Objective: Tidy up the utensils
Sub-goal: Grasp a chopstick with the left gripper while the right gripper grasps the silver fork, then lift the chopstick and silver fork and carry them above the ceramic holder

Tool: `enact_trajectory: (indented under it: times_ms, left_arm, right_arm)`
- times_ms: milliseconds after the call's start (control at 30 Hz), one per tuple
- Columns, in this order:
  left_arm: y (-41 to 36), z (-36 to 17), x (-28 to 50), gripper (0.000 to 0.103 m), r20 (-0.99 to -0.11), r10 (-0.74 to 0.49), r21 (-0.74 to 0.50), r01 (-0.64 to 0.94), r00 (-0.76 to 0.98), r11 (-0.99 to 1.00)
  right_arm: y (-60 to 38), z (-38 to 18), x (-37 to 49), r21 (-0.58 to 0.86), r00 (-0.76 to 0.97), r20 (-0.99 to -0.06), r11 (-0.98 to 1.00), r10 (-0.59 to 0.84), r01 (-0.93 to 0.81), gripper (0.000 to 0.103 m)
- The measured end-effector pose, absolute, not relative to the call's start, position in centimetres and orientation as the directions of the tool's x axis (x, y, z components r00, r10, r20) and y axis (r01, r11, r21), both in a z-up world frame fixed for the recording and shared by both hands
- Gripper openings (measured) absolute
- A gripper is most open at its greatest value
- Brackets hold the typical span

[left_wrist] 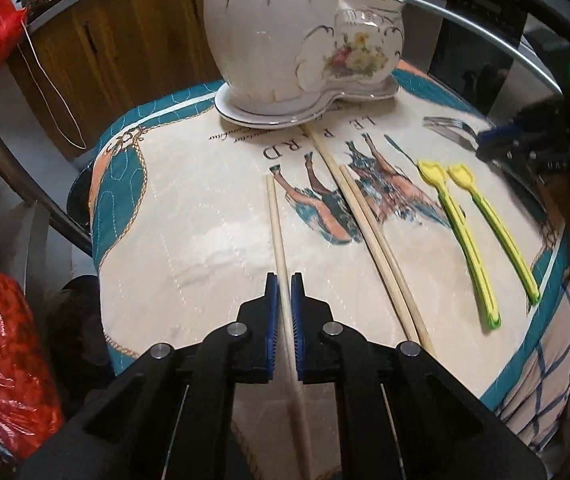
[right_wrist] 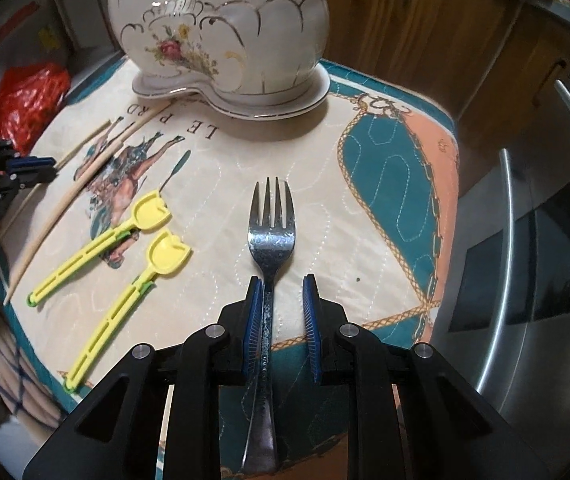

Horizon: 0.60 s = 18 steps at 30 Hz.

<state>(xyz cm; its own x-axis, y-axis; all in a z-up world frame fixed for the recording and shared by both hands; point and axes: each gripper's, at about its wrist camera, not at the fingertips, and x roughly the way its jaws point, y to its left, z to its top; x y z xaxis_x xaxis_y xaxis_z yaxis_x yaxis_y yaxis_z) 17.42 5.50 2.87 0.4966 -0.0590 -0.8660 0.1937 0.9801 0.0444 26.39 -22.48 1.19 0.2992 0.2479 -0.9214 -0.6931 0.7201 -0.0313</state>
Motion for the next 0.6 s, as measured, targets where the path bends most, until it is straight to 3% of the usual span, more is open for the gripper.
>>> enact_trajectory:
  times_ms: [300,367,433,600]
  left_arm:
    - [4.3,2.7,17.2,0.005,-0.862,0.001,0.127,0.212,0.507,0.969]
    - [4.4,2.7,17.3,0.005,-0.858,-0.009,0.112,0.203,0.514,0.973]
    - [4.7,2.7,17.3,0.005,-0.856,-0.027,0.088,0.196,0.516,0.977]
    - [5.8,3.0,17.3,0.004,-0.849,-0.083,0.014,0.181,0.522,0.983]
  right_arm:
    - [-22.7,1.1,25.9,-0.025,0.31,-0.913,0.721,0.266,-0.693,0.021]
    - [-23.0,1.1,25.8,0.001,0.306,-0.907,0.729,0.289,-0.685,0.017]
    - [-23.2,1.1,25.8,0.022,0.302,-0.903,0.735,0.305,-0.677,0.006]
    - [-23.6,1.2,26.1,0.062,0.293,-0.897,0.751,0.331,-0.658,0.006]
